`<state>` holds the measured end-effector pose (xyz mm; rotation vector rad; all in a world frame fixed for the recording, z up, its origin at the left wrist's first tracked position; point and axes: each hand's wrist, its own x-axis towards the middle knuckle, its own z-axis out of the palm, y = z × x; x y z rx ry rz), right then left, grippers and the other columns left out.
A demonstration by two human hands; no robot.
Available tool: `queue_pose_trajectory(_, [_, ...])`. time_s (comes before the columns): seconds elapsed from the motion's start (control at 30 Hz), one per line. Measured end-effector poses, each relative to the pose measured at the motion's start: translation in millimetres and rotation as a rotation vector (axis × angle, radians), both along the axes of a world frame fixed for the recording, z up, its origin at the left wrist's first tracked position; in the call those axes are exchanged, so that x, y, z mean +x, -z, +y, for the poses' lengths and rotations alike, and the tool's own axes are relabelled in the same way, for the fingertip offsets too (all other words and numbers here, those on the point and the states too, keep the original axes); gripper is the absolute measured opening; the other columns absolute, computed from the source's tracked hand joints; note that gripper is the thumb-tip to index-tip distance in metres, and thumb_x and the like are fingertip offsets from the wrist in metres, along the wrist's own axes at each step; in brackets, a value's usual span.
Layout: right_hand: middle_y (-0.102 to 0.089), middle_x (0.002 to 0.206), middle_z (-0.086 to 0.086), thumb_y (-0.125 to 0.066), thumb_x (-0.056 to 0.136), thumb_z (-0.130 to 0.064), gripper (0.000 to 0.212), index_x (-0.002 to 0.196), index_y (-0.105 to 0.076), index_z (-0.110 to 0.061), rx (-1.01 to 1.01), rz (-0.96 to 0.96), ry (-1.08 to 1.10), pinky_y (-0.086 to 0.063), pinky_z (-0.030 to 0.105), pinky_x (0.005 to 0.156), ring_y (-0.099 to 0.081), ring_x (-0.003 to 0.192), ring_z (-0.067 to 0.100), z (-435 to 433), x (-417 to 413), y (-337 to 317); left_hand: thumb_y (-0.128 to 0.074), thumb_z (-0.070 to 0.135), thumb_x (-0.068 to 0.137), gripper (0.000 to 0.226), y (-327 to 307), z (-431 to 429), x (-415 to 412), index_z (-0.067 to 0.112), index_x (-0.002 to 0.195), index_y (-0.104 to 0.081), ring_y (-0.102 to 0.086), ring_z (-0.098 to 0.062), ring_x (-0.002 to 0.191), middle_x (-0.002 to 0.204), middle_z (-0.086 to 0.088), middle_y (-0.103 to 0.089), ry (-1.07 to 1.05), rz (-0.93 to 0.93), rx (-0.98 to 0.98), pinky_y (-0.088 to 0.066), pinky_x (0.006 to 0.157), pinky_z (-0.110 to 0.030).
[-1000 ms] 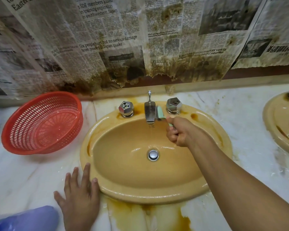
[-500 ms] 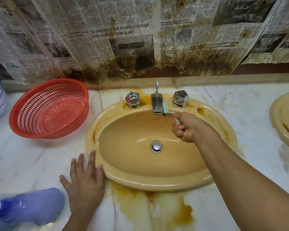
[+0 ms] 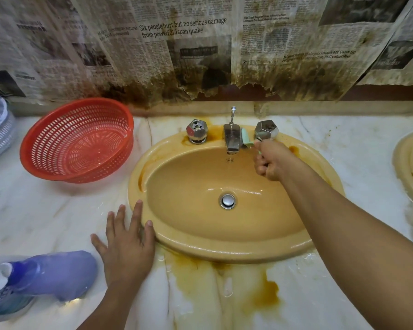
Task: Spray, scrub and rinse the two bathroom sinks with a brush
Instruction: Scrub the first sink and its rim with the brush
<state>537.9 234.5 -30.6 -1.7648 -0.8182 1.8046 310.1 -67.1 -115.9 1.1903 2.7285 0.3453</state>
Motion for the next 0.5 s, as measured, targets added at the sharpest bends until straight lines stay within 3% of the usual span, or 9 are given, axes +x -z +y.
queue_pose_trajectory(0.07, [-0.042,0.073,0.005,-0.049,0.1,-0.011,0.013,0.104,-0.061,-0.011,0.166,-0.201,-0.061,-0.024,0.018,0.039,-0.031,0.051,0.015,12.5,-11.4,-3.2,-0.012,0.064,0.099,0.062,-0.3,0.0,0.2,0.052,0.16,-0.008,-0.006,-0.023,0.158,0.169,0.0,-0.02,0.002,-0.006,0.013,-0.002,0.121,-0.067])
queue_pose_trajectory(0.13, [-0.055,0.093,0.013,-0.051,0.099,-0.015,0.014,0.108,-0.058,-0.006,0.309,-0.425,-0.121,-0.039,0.024,0.038,-0.05,0.06,0.025,14.1,-23.9,-5.0,-0.013,0.064,0.099,0.062,-0.7,-0.8,0.8,0.053,0.159,-0.008,-0.006,-0.022,0.158,0.169,0.0,-0.021,0.003,-0.009,0.023,-0.001,0.121,-0.067])
queue_pose_trajectory(0.2, [-0.058,0.109,0.015,-0.05,0.101,-0.022,0.02,0.112,-0.058,-0.007,0.42,-0.647,-0.202,-0.052,0.036,0.051,-0.062,0.077,0.034,3.4,-28.2,0.7,-0.012,0.065,0.099,0.062,-1.0,-2.0,0.3,0.054,0.159,-0.007,-0.005,-0.021,0.158,0.169,0.001,-0.02,0.004,-0.01,0.023,-0.001,0.122,-0.066])
queue_pose_trajectory(0.27, [-0.059,0.117,0.017,-0.047,0.104,-0.025,0.028,0.118,-0.063,-0.006,0.523,-0.832,-0.298,-0.051,0.04,0.065,-0.058,0.086,0.032,-12.8,-24.4,9.3,-0.01,0.066,0.098,0.062,-1.7,-2.3,-0.5,0.054,0.159,-0.005,-0.003,-0.021,0.158,0.17,0.001,-0.018,0.004,-0.015,0.022,-0.001,0.122,-0.066])
queue_pose_trajectory(0.37, [-0.058,0.118,0.017,-0.047,0.105,-0.018,0.028,0.124,-0.062,-0.004,0.597,-0.984,-0.405,-0.039,0.036,0.071,-0.046,0.089,0.027,-14.5,-24.3,12.6,-0.01,0.065,0.098,0.062,-2.2,-1.8,0.1,0.054,0.159,-0.005,-0.004,-0.021,0.158,0.17,0.001,-0.019,0.008,-0.015,0.028,-0.001,0.121,-0.067])
queue_pose_trajectory(0.5, [-0.06,0.122,0.02,-0.045,0.102,-0.008,0.029,0.127,-0.06,-0.002,0.64,-1.071,-0.528,-0.05,0.041,0.075,-0.06,0.102,0.035,9.6,-42.4,-1.4,-0.01,0.066,0.098,0.063,-0.2,-2.9,-2.2,0.053,0.159,-0.007,-0.004,-0.021,0.158,0.17,0.001,-0.019,0.011,-0.011,0.038,-0.003,0.121,-0.067])
